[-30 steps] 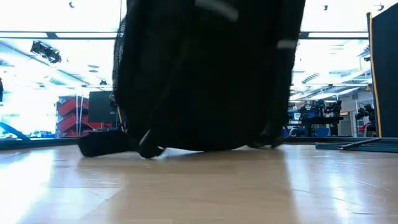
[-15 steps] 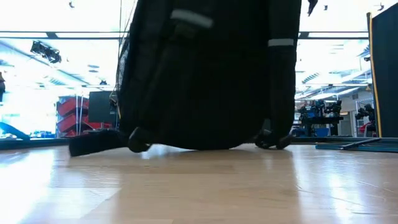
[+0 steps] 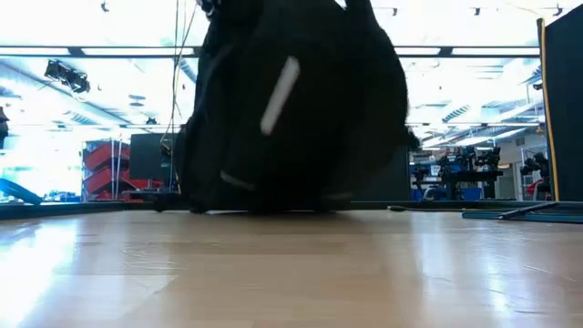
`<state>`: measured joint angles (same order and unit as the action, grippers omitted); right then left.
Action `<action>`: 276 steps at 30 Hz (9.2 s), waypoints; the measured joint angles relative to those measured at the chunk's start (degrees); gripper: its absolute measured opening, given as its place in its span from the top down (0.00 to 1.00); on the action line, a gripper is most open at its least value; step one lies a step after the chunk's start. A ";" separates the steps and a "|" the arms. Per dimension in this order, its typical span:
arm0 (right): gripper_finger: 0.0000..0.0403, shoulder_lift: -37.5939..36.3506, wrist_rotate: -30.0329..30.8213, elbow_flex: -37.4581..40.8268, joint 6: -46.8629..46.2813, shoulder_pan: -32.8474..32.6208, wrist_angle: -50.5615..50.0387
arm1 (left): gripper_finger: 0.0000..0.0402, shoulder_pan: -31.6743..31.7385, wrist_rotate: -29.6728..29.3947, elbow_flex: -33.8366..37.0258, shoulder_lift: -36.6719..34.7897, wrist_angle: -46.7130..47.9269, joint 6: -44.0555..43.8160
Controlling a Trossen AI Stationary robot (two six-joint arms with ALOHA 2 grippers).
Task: Unpack backpack
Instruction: Put the yellow zip bag into the backpack, then put the charger cable into the backpack
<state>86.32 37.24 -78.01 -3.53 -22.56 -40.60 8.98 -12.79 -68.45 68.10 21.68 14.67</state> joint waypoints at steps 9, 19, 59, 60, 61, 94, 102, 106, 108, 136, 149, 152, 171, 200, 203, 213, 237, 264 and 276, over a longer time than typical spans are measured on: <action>1.00 0.00 -9.66 21.33 -11.87 -3.65 21.64 | 1.00 -8.21 0.92 14.26 0.15 -8.86 -8.58; 0.81 0.00 -15.00 25.53 -7.45 -4.34 29.59 | 1.00 -11.11 0.68 23.74 0.17 -21.30 -12.63; 0.60 -3.13 -31.46 33.48 -1.96 18.17 -11.13 | 1.00 -11.28 1.17 23.80 0.12 -26.54 -2.62; 0.60 -3.10 -31.48 34.45 -1.65 18.52 -10.11 | 1.00 -11.28 1.17 23.80 0.11 -26.53 -2.61; 0.59 -3.10 -31.67 35.30 -1.36 18.78 -9.08 | 1.00 -11.28 1.15 23.80 0.11 -26.53 -2.60; 1.00 -3.08 -19.30 20.36 -11.65 13.57 -16.97 | 1.00 -11.24 1.09 23.80 0.12 -26.37 -3.36; 1.00 -3.10 -12.09 6.53 -8.84 10.01 -17.12 | 1.00 -11.24 1.06 23.78 0.11 -26.02 -3.52; 1.00 -3.10 -10.56 -0.83 -4.28 8.10 -15.11 | 1.00 -11.24 1.00 23.78 0.11 -26.00 -3.52; 1.00 -3.13 -9.22 -4.41 -1.53 7.10 -13.27 | 1.00 -11.24 0.95 23.78 0.12 -25.99 -3.66; 0.81 -3.08 -35.64 21.52 -17.19 6.07 -9.60 | 1.00 -11.24 0.97 23.78 0.11 -25.52 -4.48; 0.49 -3.02 -34.87 39.05 -18.12 3.05 16.35 | 1.00 -11.24 1.02 23.76 0.11 -24.74 -4.50; 0.52 -3.01 -32.24 40.43 -16.23 2.19 22.08 | 1.00 -11.24 1.00 23.76 0.11 -24.67 -4.48; 0.95 6.96 -32.18 40.03 -17.85 1.52 30.58 | 1.00 -11.24 1.00 23.74 0.11 -23.88 -4.63; 1.00 -9.56 -17.58 21.82 -0.31 3.65 20.80 | 1.00 -11.24 0.98 23.74 0.11 -23.34 -6.05; 1.00 -9.53 -24.12 21.86 -4.26 5.23 13.16 | 1.00 -11.24 0.99 23.74 0.11 -22.99 -6.05; 0.81 -9.49 -36.35 29.26 -16.48 3.05 3.25 | 1.00 -11.24 0.98 23.74 0.11 -22.83 -6.05; 0.67 -9.55 -33.34 46.51 -20.37 1.54 16.18 | 1.00 -11.23 0.95 23.74 0.11 -23.01 -6.38; 1.00 -0.87 -36.83 39.91 -21.97 0.17 23.56 | 1.00 -11.22 0.87 23.78 0.13 -23.14 -6.97; 1.00 -3.01 -40.34 33.47 -16.29 0.14 36.30 | 1.00 -11.24 0.76 23.78 0.13 -23.05 -7.43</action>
<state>83.31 -3.10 -44.54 -19.82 -22.41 -4.30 -2.26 -12.03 -44.66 68.23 -1.37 7.25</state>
